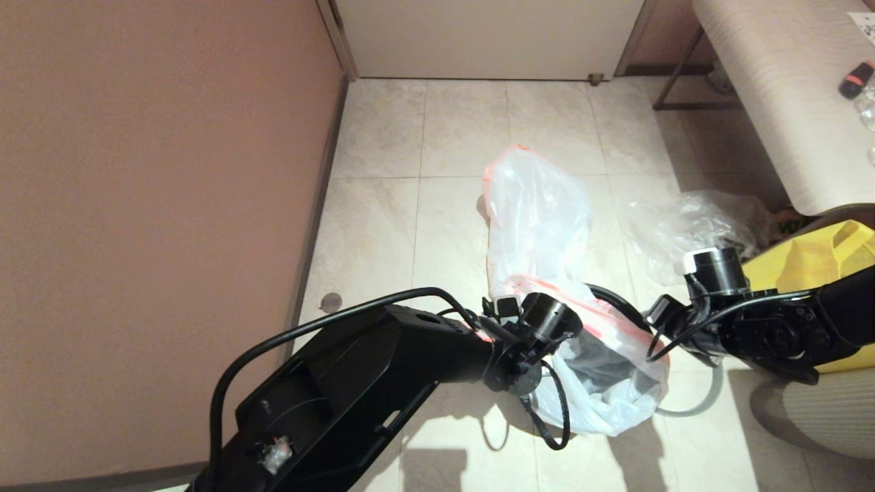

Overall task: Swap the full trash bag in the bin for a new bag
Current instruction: Put the new garbage bag on the trash can

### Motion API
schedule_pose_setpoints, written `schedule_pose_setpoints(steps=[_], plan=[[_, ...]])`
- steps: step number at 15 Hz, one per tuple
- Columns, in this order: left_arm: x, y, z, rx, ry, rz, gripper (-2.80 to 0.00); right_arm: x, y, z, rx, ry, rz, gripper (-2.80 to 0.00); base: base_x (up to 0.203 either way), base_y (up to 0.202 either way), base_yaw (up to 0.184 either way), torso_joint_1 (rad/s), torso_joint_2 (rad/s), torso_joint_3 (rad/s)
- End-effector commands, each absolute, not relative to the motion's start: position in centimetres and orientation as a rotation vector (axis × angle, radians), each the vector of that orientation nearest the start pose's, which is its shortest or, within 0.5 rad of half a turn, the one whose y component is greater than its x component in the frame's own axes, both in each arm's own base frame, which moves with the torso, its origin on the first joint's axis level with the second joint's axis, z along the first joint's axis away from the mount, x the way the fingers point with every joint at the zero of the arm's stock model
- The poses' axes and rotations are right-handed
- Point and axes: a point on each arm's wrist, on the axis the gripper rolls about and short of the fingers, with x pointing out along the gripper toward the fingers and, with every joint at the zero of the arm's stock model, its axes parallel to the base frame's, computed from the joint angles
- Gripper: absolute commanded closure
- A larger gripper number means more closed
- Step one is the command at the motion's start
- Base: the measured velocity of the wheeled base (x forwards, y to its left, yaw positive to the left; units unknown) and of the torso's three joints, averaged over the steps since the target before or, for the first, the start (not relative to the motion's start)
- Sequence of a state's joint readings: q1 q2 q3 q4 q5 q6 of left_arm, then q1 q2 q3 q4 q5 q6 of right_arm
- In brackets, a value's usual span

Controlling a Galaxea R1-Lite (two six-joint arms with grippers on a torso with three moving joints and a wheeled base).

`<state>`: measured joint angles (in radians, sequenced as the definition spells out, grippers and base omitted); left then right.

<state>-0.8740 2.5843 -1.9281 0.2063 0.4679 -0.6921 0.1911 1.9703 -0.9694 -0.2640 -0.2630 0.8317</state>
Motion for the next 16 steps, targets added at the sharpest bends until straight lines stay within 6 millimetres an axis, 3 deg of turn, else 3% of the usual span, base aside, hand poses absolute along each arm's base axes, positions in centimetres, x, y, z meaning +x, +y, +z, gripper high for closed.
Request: schedule_pose_setpoints(steps=[1,4,7,12,16], plan=[[33.1,-38.0,3.5,-0.119,0.759,-0.121,0.0,33.1,6.8,10.8,0.668,0.754,-0.276,0.0,0.0,0.0,0.0,0.0,0.0,0.0],[33.1,-38.0,3.6,-0.129,0.751,-0.127,0.0,33.7,8.1,8.7,0.72,0.891,-0.12,0.0,0.0,0.0,0.0,0.0,0.0,0.0],[33.1,-37.8,3.6,-0.129,0.757,-0.127,0.0,34.2,8.0,8.0,0.662,0.877,0.017,0.0,0.0,0.0,0.0,0.0,0.0,0.0],[32.5,-37.5,5.3,-0.156,0.784,-0.185,0.0,35.8,7.9,7.5,0.557,0.733,0.034,0.0,0.0,0.0,0.0,0.0,0.0,0.0],[32.5,-37.5,5.4,-0.16,0.785,-0.188,0.0,36.2,8.5,6.6,0.46,0.709,0.008,0.0,0.0,0.0,0.0,0.0,0.0,0.0]])
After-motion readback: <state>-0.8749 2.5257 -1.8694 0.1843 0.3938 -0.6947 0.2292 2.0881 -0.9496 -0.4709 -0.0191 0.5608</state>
